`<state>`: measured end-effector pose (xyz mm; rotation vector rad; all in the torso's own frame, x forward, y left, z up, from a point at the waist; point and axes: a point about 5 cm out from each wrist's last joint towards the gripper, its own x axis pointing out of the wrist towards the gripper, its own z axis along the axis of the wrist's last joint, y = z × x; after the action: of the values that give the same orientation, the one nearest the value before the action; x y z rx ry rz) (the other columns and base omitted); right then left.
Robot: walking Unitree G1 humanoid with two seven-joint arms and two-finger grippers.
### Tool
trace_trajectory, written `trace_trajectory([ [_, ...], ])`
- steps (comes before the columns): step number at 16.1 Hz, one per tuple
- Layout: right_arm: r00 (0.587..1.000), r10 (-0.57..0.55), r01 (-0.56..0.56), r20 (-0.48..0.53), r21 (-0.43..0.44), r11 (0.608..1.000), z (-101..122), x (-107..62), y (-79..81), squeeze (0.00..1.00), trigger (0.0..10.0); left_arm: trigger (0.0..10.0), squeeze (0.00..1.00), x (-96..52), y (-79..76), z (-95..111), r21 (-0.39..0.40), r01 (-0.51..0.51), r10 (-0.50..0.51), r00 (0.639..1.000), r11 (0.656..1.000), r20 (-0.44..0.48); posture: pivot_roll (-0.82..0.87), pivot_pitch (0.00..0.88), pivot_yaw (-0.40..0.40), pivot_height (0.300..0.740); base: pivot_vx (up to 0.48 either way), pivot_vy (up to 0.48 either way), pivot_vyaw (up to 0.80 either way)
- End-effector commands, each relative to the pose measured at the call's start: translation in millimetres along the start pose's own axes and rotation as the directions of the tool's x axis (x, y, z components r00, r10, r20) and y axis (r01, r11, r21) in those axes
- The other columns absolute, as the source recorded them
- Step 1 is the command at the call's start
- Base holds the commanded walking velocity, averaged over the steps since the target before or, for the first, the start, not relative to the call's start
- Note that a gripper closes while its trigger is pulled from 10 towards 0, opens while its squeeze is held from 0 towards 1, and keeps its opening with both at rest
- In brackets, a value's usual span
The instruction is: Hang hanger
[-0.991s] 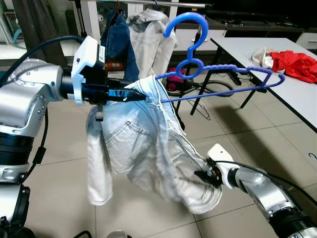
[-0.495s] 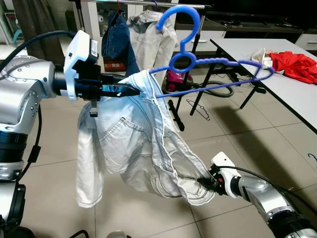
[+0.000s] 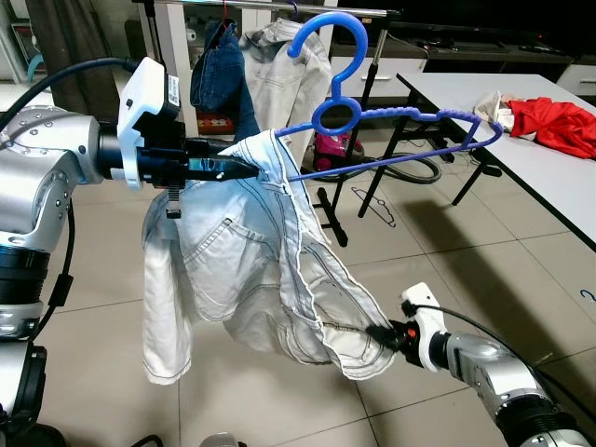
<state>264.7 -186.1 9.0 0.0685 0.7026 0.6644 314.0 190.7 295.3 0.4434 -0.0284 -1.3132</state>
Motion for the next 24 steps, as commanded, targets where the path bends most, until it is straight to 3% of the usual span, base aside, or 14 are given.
trace_trajectory([
  [1,0.999,-0.017,0.016,0.027,0.022,1.000,8,-2.8,-5.5,0.00,0.0,0.0,0.00,-3.1,3.5,14,0.058,-0.023,0.022,0.999,0.998,0.030,0.08,0.000,-0.111,0.740,0.000,0.000,0.00],
  [6,0.997,-0.038,0.033,0.067,0.066,0.997,11,-4.5,-7.8,0.00,0.0,0.0,0.00,-2.5,3.7,11,0.054,-0.031,0.030,0.999,0.998,0.024,0.08,0.000,-0.110,0.740,0.000,0.000,0.00],
  [9,0.974,-0.164,0.142,0.159,0.137,0.980,29,-10.3,-18.8,0.00,0.0,0.0,0.00,1.2,-3.8,-5,0.038,-0.022,0.023,0.999,0.999,-0.033,0.08,0.000,-0.108,0.740,0.000,0.000,0.00],
  [13,0.869,-0.369,0.251,0.329,0.350,0.903,75,-31.8,-41.8,0.00,0.0,0.0,0.00,21.2,-40.6,-52,-0.068,0.047,-0.054,0.993,0.997,-0.101,0.08,0.000,-0.095,0.740,0.000,0.000,0.00],
  [15,0.851,-0.383,0.243,0.360,0.377,0.894,90,-37.4,-44.2,0.00,0.0,0.0,0.00,29.1,-58.6,-65,-0.118,0.083,-0.096,0.990,0.989,-0.107,0.08,0.000,-0.094,0.740,0.000,0.000,0.00],
  [20,0.851,-0.430,0.296,0.302,0.401,0.867,96,-37.3,-52.8,0.00,0.0,0.0,0.00,34.6,-75.1,-79,-0.138,0.097,-0.118,0.982,0.986,-0.148,0.08,0.000,-0.097,0.740,0.000,0.000,0.00],
  [24,0.790,-0.533,0.339,0.303,0.510,0.791,107,-54.6,-74.7,0.00,0.0,0.0,0.00,22.0,-94.5,-104,-0.141,0.094,-0.135,0.938,0.986,-0.321,0.07,0.000,-0.093,0.740,0.000,0.000,0.00],
])
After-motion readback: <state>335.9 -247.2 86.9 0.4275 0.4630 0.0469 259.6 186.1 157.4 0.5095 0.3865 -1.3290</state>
